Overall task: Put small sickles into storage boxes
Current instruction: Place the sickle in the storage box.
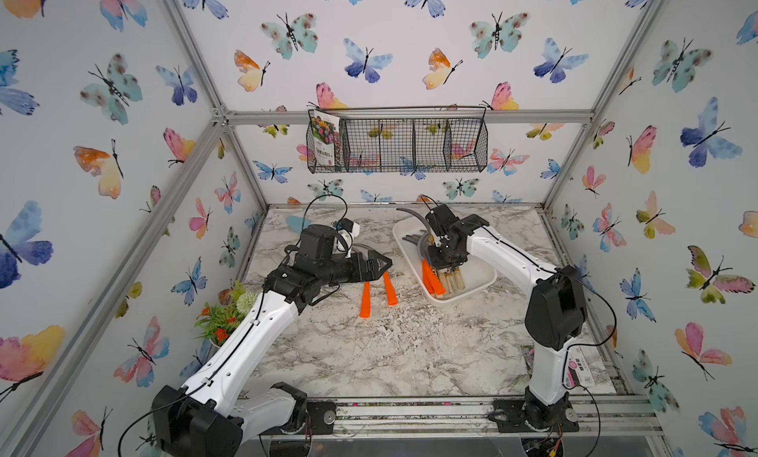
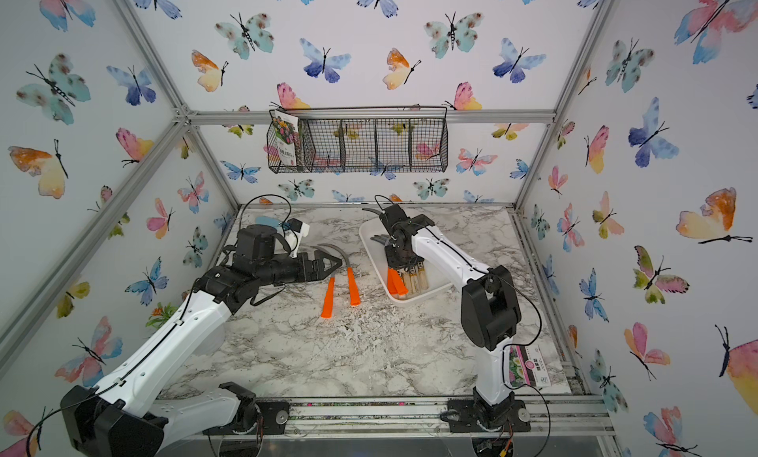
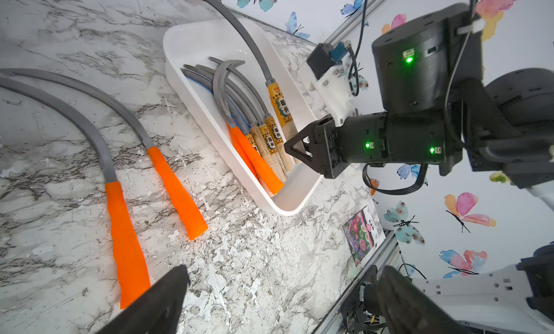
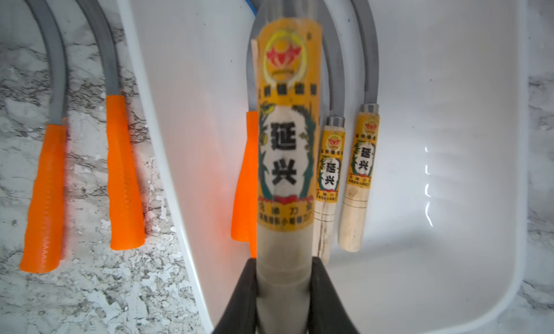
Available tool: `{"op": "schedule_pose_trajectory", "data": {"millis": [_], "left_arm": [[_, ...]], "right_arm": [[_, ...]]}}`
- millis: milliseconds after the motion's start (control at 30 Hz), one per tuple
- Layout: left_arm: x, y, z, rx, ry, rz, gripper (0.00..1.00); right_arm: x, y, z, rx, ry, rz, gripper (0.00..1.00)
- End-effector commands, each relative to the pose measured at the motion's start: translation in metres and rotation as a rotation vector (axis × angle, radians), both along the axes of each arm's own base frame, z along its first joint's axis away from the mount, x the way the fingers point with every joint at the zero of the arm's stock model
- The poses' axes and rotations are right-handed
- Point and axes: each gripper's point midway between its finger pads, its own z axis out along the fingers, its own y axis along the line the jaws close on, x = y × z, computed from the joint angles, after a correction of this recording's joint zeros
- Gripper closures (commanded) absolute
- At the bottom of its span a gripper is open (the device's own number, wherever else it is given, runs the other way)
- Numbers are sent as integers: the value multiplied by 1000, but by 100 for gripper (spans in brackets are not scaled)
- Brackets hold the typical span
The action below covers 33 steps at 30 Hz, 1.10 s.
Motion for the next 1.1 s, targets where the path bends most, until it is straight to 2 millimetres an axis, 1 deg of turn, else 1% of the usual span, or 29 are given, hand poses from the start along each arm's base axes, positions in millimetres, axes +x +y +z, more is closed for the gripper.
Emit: {"op": "schedule_pose_trajectory", "data": {"millis": [0,167,300,400,567,700,767,867,1000,1067], "left_arm": [[1,-12,8,-28,-29,-56,2],[2,-18,-1,-24,-10,-71,2],[3,-19,-8,-17,3,-80,2],[2,-20,-13,-14,14,-87,2],[0,-21,-22,-6,32,-97,2],[-1,-20,-27,4,43,-102,2],[-1,-20,-28,9,47,-105,2],[0,-21,-29,12,52,-108,2],[2,-22,-29,13,54,-107,2],[2,-22,-28,13,53,-106,2]], "right_arm": [[0,-20,3,-36,-16,-22,99],[0,-43,-18,-76,23,-67,99],[3,-53,-33,-97,37,-88,99],[8,-62,-42,-124,43,-106,99],[16,-77,-59,-140,69,-135,95],[25,-82,-68,-131,84,-146,92],[29,-84,-71,-132,90,-148,89],[34,-86,-75,-133,99,-149,81],[38,-85,-74,-115,102,-148,62],[40,-83,-71,-101,98,-146,56]]}}
